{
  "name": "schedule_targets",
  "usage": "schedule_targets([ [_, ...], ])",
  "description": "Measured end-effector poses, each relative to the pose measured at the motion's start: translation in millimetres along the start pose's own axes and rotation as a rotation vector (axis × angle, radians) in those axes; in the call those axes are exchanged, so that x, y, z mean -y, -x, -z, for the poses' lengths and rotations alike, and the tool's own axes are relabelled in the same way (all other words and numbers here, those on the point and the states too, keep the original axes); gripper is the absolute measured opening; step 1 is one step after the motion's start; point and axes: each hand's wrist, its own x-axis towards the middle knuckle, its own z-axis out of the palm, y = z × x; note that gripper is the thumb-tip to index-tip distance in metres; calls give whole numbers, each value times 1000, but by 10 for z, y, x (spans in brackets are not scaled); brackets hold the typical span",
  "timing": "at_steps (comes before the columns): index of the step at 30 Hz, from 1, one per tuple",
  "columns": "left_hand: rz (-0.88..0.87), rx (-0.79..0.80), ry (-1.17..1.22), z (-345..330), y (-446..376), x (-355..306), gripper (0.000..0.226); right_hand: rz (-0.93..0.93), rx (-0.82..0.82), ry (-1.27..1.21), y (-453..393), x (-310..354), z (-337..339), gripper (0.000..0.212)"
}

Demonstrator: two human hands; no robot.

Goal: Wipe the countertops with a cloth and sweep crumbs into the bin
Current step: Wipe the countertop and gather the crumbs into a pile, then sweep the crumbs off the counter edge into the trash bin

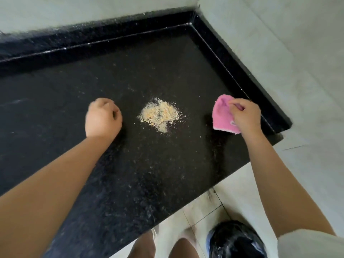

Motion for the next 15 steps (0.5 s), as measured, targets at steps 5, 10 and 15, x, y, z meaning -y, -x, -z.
schedule_targets([
  [5,-182,56,71,-197,380,-564,19,150,170,231,75,-139,-148,25],
  [10,-292,120,31,-406,814,-1172,29,321,191,284,297,-320,116,28],
  [15,-400,197,69,-838,1559,-1854,20,413,85,213,896,-1273,712,26],
])
